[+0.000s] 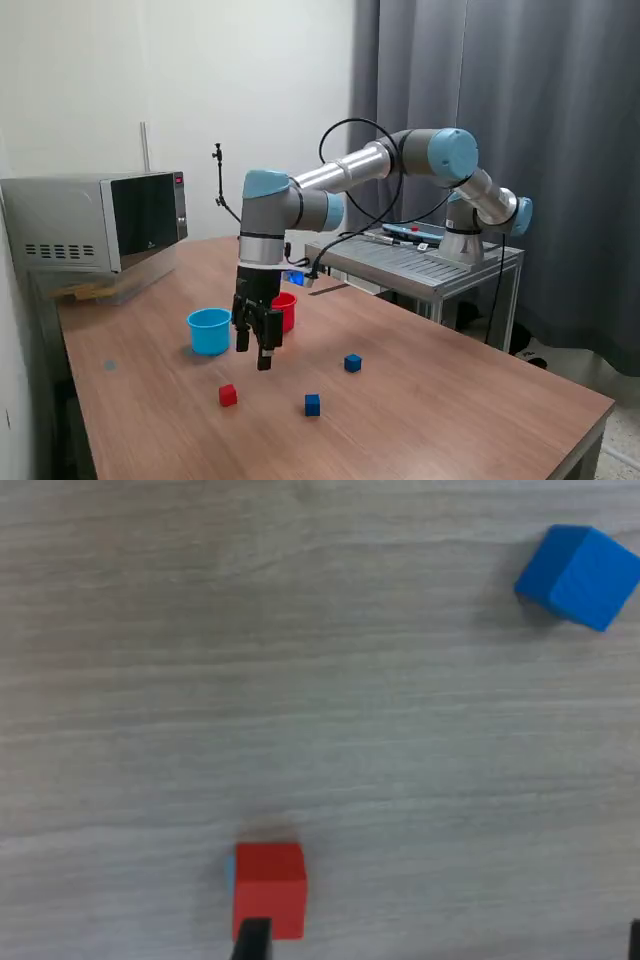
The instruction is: Place red objects in the red bin, and blue objects in the blue bin.
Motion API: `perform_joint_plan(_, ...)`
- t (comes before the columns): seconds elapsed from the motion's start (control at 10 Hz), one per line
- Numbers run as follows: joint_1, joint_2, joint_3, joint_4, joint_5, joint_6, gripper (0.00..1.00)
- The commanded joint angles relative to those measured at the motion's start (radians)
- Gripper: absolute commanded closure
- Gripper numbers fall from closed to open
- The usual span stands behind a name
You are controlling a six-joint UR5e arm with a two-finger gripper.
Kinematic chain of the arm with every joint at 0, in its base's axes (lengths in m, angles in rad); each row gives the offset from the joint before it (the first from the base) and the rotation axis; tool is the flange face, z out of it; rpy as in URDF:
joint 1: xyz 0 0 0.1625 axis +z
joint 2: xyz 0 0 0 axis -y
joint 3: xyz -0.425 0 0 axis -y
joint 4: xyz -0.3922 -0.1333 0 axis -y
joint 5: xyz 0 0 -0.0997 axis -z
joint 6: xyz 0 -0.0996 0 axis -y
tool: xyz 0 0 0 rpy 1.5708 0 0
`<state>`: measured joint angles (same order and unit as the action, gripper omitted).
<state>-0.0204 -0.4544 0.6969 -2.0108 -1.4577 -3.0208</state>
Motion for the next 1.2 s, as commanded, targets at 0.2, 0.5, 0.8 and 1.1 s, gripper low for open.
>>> perform_joint_plan(0.2,-0.001,0.042,-0.031,0.0,-0.022,0.083,0.0)
perform_joint_plan(0.5,-0.012,0.051,-0.028,0.0,-0.047,0.069,0.0)
perform_joint_plan(0.8,-0.015,0.069,-0.033,0.001,-0.035,-0.045,0.0)
perform_joint_plan(1.1,-0.018,0.092,-0.037,0.001,-0.035,-0.09,0.0)
